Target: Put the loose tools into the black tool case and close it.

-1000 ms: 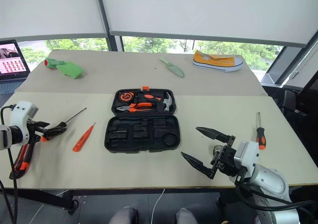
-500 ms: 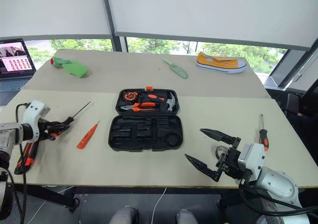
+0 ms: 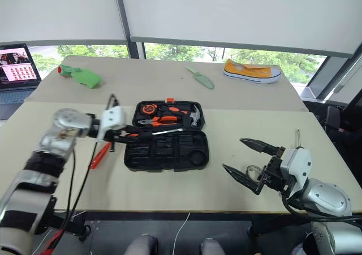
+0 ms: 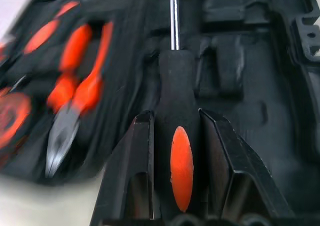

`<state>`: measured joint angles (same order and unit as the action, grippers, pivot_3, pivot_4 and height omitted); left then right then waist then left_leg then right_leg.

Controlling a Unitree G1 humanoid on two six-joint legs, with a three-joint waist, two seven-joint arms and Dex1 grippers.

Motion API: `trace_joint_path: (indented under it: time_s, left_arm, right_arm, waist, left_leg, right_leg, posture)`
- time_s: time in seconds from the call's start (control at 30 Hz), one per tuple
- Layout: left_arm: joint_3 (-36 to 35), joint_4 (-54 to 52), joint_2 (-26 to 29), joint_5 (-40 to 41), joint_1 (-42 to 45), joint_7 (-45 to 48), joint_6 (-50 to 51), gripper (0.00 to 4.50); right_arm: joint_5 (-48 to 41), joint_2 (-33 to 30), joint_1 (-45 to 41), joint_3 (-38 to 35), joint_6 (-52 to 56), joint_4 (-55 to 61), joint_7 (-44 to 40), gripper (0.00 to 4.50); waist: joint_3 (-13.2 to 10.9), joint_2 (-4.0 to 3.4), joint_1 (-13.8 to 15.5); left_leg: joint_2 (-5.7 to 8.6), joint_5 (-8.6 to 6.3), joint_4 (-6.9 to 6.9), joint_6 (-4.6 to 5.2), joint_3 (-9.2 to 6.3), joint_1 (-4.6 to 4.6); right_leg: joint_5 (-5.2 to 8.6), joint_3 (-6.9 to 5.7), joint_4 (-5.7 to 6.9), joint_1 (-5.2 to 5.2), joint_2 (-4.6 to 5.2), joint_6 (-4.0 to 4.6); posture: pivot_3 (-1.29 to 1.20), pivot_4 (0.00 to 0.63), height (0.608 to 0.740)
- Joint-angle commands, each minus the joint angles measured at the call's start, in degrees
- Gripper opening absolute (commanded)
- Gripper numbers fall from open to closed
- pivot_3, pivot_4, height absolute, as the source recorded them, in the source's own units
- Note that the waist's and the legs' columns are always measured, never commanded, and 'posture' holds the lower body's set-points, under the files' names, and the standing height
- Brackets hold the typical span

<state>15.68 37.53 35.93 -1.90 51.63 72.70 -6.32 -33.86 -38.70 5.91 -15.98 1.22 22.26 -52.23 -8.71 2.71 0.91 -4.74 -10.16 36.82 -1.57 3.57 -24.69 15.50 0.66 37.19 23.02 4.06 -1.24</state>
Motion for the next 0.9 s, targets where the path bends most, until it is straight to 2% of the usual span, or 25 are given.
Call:
trace_joint_path:
  time_s: [0.03, 0.2, 0.47, 0.63, 0.7, 0.73, 0.77, 0.83, 0.9]
  left_arm:
    - [0.2, 4.5, -1.7, -3.0, 3.3, -4.1, -3.3, 0.87]
    - [1.2, 9.2, -3.5, -5.9, 5.1, -6.1, -7.1, 0.87]
    - [1.8, 13.1, -1.2, -9.4, 5.8, -6.3, -10.7, 0.87]
    - [1.6, 13.6, -2.0, -9.7, 5.7, -6.5, -10.8, 0.87]
    - [1.4, 13.3, -2.4, -9.5, 5.7, -6.4, -11.2, 1.87]
    - [1.2, 13.3, -2.5, -9.3, 5.7, -6.7, -12.0, 2.06]
    - [0.8, 13.4, -2.7, -9.0, 5.8, -7.4, -12.9, 2.48]
    - [-2.0, 13.4, -3.8, -5.9, 6.2, -8.0, -12.8, 2.93]
    - [-4.7, 12.8, -4.8, -2.4, 6.4, -7.2, -10.9, 2.93]
  right_arm:
    - [0.1, 0.9, 0.4, -0.3, -0.3, 2.2, 0.7, 4.5]
    - [0.2, 1.6, 1.9, -0.3, -0.1, 3.6, 1.2, 4.5]
    - [-0.4, 1.7, 3.8, -1.0, -0.2, 4.6, 1.6, 4.5]
    - [-0.2, 2.0, 3.6, -0.3, -0.3, 4.5, 1.9, 4.5]
    - [-0.3, 2.1, 3.6, -0.2, -0.2, 4.5, 1.7, 4.5]
    - [-0.4, 2.1, 3.5, -0.1, -0.1, 4.5, 1.7, 4.5]
    - [-0.5, 2.1, 3.5, -0.1, -0.1, 4.5, 1.6, 4.5]
    - [-0.7, 2.1, 3.6, -0.2, 0.1, 4.6, 1.5, 4.5]
    - [-0.9, 2.0, 3.8, -0.3, 0.3, 4.7, 1.4, 4.5]
  waist:
    - [0.0, 0.0, -0.4]
    - [0.0, -0.02, -0.4]
    - [0.0, -0.03, -0.2]
    - [0.0, -0.03, -0.2]
    - [0.0, -0.04, -0.2]
    - [0.0, -0.04, -0.2]
    - [0.0, -0.05, -0.2]
    - [0.0, -0.08, -0.1]
    - [0.0, -0.07, 0.0]
  left_leg:
    - [-0.01, -0.02, 0.0, 0.03, 0.01, 0.01]
    - [-0.03, -0.05, 0.0, 0.08, 0.0, -0.03]
    - [-0.01, -0.04, 0.04, 0.08, 0.0, -0.03]
    - [-0.02, 0.01, 0.06, 0.14, -0.01, 0.0]
    - [-0.02, 0.02, 0.06, 0.15, -0.02, 0.0]
    - [-0.01, 0.02, 0.07, 0.16, -0.02, 0.0]
    - [-0.01, 0.03, 0.07, 0.16, -0.02, 0.0]
    - [0.0, 0.07, 0.08, 0.2, -0.03, 0.03]
    - [0.0, 0.11, 0.09, 0.25, -0.04, -0.02]
  right_leg:
    - [0.0, 0.08, -0.01, 0.01, -0.03, -0.01]
    - [-0.01, 0.15, 0.0, 0.08, -0.12, -0.02]
    - [-0.03, 0.22, 0.01, 0.03, -0.13, -0.04]
    - [-0.04, 0.25, 0.04, 0.01, -0.17, -0.05]
    - [-0.05, 0.26, 0.04, 0.0, -0.17, -0.06]
    - [-0.05, 0.27, 0.05, 0.01, -0.17, -0.06]
    - [-0.05, 0.27, 0.06, 0.0, -0.18, -0.06]
    - [-0.05, 0.27, 0.05, -0.07, -0.18, -0.07]
    - [-0.06, 0.29, 0.05, -0.07, -0.2, -0.07]
  posture:
    - [0.0, 0.15, 0.74]
    - [0.0, 0.15, 0.74]
    - [0.0, 0.15, 0.74]
    - [0.0, 0.15, 0.74]
    - [0.0, 0.15, 0.74]
    - [0.0, 0.15, 0.74]
    - [0.0, 0.15, 0.74]
    - [0.0, 0.15, 0.74]
    - [0.0, 0.15, 0.74]
